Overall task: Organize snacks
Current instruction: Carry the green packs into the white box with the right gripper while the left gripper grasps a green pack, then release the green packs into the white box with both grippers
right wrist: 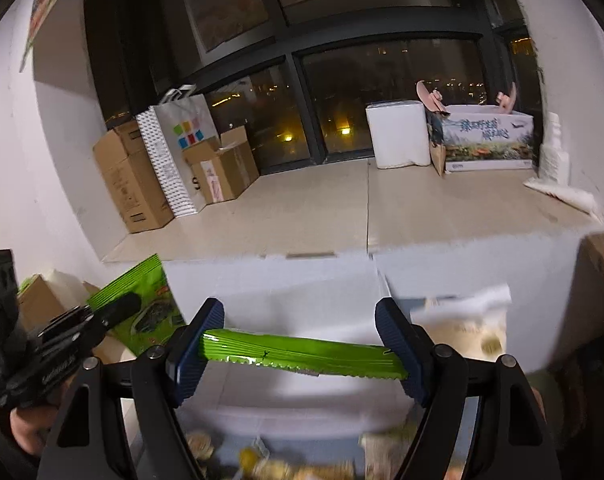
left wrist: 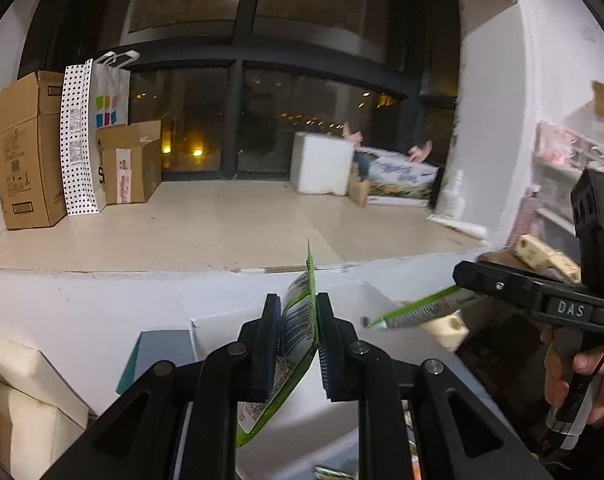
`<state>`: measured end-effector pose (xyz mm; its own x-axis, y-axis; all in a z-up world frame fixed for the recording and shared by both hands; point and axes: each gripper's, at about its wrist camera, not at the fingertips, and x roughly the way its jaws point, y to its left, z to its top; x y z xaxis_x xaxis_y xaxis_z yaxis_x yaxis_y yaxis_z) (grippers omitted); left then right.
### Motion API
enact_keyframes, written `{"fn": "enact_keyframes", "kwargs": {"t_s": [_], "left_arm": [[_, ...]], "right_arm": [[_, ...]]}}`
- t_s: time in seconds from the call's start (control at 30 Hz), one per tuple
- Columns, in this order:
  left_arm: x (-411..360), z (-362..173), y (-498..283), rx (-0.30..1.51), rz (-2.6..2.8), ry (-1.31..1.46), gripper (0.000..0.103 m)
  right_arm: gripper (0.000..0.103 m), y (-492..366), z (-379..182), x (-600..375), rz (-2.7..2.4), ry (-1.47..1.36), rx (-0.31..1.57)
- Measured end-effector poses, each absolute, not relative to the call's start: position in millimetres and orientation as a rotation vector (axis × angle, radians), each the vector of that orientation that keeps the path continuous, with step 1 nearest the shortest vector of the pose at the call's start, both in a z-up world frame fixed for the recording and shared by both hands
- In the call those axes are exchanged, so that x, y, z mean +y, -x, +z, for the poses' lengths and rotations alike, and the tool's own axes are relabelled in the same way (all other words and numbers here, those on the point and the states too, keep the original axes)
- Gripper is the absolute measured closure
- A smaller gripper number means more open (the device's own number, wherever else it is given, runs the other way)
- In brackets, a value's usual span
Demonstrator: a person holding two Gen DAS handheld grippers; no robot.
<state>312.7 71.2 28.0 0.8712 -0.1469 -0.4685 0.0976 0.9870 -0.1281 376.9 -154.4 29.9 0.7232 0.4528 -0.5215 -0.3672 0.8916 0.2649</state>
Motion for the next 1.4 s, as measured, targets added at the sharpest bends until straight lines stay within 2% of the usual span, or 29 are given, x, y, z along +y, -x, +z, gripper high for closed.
{"fn": "enact_keyframes", "kwargs": {"t_s": [0.13, 0.23, 0.27, 0.3, 0.33, 0.37, 0.6, 0.83, 1.1, 1.4], "left_arm": [[75.0, 13.3, -342.8, 0.532, -0.072, 0.079, 0.083], [75.7, -1.3, -360.7, 0.569, -0.027, 0.039, 0.077], [76.3, -7.2, -368.3, 0.589, -0.005, 0.026, 0.055], [77.4, -14.5, -376.1, 0.617, 0.015, 0.015, 0.04], [78.7, -20.7, -380.7, 0.639, 0.025, 0.018, 0.01], [80.5, -26.8, -384.4, 0.655, 0.026, 0.026, 0.0], [84.5, -51.2, -378.9, 0.7, 0.027, 0.054, 0.0], [81.5, -37.4, -349.8, 0.642, -0.036, 0.085, 0.0], [75.5, -14.0, -297.3, 0.516, -0.086, 0.088, 0.0], [65.9, -6.1, -237.9, 0.542, -0.178, 0.115, 0.0]], "right_arm": [[0.021, -419.2, 15.0, -134.0, 0.432, -0.121, 0.679], [0.021, -441.9, 0.2, -119.8, 0.403, -0.081, 0.721], [0.02, -451.8, -7.1, -113.8, 0.391, -0.059, 0.743], [0.018, -456.4, -10.7, -111.5, 0.382, -0.051, 0.752], [0.01, -463.2, -15.5, -109.3, 0.374, -0.049, 0.766], [0.001, -469.9, -21.2, -107.0, 0.372, -0.048, 0.79], [0.0, -475.4, -39.7, -108.2, 0.381, -0.051, 0.821], [0.0, -457.7, -26.9, -116.2, 0.413, -0.094, 0.783], [0.0, -408.4, -2.7, -138.2, 0.473, -0.177, 0.688], [0.0, -327.8, 2.4, -165.4, 0.58, -0.175, 0.648]]}}
